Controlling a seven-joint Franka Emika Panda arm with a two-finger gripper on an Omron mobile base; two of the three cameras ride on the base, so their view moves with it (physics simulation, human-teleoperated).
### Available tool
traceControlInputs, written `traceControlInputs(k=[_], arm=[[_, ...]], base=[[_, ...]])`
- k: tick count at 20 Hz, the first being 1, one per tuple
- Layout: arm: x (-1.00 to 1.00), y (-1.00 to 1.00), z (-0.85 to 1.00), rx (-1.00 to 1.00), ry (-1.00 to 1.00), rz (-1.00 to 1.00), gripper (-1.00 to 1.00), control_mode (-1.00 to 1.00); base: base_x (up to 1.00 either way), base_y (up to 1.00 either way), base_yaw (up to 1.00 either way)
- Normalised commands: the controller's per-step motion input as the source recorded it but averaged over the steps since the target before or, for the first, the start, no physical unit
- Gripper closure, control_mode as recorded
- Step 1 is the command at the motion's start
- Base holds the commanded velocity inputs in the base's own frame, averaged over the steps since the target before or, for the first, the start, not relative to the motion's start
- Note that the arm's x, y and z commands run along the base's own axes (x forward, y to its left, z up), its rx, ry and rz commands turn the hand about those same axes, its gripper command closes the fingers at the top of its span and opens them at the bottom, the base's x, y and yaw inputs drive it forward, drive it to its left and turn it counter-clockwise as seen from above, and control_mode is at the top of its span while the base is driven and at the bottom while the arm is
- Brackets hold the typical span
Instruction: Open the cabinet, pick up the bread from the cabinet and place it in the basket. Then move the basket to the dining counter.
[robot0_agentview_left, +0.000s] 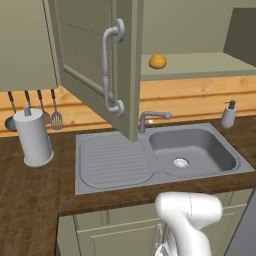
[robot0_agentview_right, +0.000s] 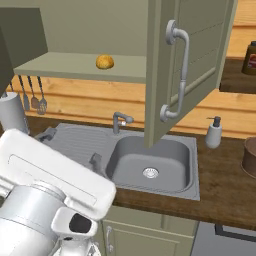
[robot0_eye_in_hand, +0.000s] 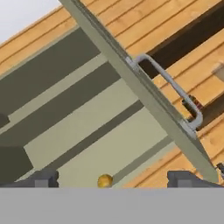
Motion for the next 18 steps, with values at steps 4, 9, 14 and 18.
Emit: traceControlInputs(k=[4,9,14,18], arm=[[0.78,1.00,0.00,-0.45,0.17,0.00,-1.00,-1.00],[0.43,1.00,0.01,-0.46,0.05,0.00,-1.00,-1.00],[0.51,0.28,0.11,-0.24,0.15,-0.03,-1.00,-1.00],[0.76,0.00,0.05,-0.04,0.32,0.00,-1.00,-1.00]], base=[[0.00,0.00,0.00],[0.00,0.00,0.00],[0.00,0.00,0.00],[0.00,0.00,0.00]])
